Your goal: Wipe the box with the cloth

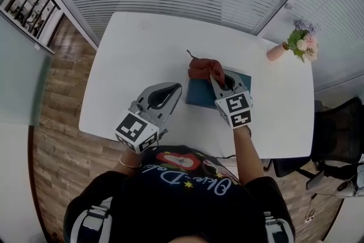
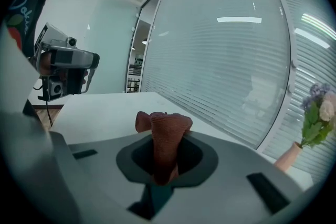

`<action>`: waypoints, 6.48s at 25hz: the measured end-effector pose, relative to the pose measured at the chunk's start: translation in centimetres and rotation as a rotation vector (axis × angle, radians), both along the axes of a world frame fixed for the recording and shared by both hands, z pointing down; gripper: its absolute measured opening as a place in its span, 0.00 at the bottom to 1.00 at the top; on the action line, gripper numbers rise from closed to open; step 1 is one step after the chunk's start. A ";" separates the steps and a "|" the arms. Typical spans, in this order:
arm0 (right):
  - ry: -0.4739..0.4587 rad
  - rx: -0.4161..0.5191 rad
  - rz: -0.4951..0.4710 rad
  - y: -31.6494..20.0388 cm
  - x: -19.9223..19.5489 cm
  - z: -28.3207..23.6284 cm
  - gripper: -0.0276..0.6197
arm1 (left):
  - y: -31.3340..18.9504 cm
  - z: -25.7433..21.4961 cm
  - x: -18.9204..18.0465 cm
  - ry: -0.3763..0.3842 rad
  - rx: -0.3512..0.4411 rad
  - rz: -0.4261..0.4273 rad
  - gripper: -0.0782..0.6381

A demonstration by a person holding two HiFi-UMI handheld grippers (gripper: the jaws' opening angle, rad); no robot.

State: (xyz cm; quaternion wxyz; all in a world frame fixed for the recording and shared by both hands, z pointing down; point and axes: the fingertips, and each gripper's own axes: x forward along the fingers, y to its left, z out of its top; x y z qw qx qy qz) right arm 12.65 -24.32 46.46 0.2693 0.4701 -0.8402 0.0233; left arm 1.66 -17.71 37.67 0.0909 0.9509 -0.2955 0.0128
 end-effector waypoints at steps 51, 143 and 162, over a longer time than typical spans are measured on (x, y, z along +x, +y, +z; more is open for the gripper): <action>-0.044 0.150 0.284 3.7 11.1 -6.8 0.10 | 2.0 0.2 2.7 -0.003 -0.008 0.079 0.11; -0.138 0.173 0.223 7.9 8.3 -8.7 0.10 | 2.1 0.3 4.2 -0.017 -0.009 0.121 0.11; -0.160 -0.114 -0.163 6.6 -5.8 0.3 0.10 | 0.8 0.2 -0.9 -0.025 0.007 -0.036 0.11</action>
